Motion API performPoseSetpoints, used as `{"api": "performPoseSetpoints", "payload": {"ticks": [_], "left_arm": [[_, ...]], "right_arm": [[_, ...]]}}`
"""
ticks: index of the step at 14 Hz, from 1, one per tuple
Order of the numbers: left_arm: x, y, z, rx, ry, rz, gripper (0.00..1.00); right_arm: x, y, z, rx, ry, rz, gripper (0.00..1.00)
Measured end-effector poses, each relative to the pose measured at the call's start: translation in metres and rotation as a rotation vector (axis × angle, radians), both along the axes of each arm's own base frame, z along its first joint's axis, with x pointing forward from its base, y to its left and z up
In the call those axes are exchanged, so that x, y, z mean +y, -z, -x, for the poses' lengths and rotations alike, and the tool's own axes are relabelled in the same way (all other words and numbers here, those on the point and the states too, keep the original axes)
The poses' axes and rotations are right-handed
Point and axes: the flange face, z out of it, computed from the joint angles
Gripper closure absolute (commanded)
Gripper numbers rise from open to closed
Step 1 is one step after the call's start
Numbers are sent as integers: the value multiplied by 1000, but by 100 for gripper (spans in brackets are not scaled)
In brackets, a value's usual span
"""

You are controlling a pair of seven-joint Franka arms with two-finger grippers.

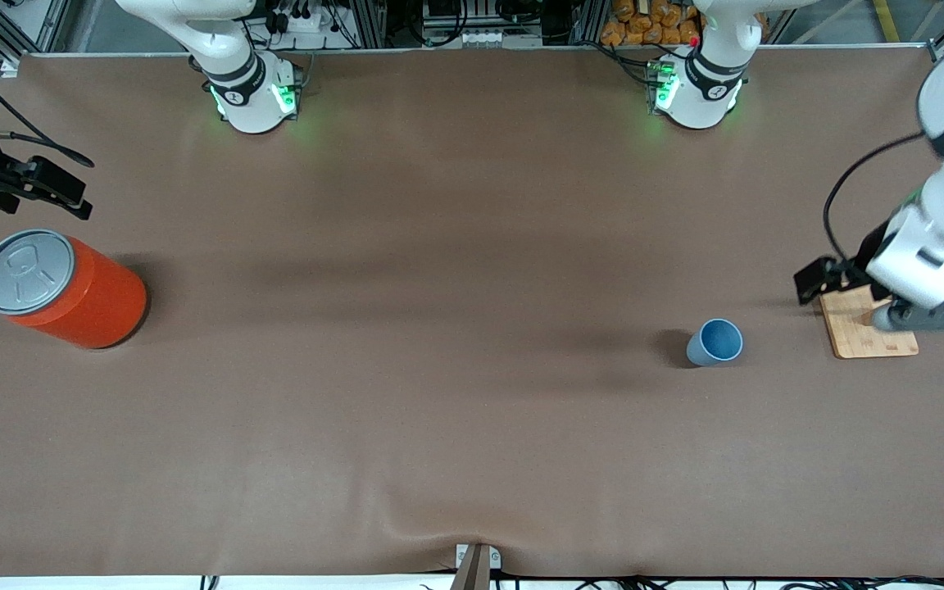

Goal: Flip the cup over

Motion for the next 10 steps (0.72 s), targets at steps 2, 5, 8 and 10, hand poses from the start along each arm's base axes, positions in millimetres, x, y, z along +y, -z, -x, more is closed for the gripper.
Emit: {"api": "performPoseSetpoints", "payload": {"ticks": [2, 5, 8, 10], "left_arm": [[-2, -18, 15, -20, 0, -4, 0], [-6, -26, 25, -25, -11, 25, 0], [-5, -25, 28, -6, -15, 23, 0], [-5, -30, 34, 5, -18, 18, 0]], "right_arm": [[0, 0, 0, 1, 0, 0, 0], [0, 0, 0, 2, 0, 0, 0], [-1, 0, 0, 2, 1, 0, 0], [-1, 0, 0, 2, 1, 0, 0]]}}
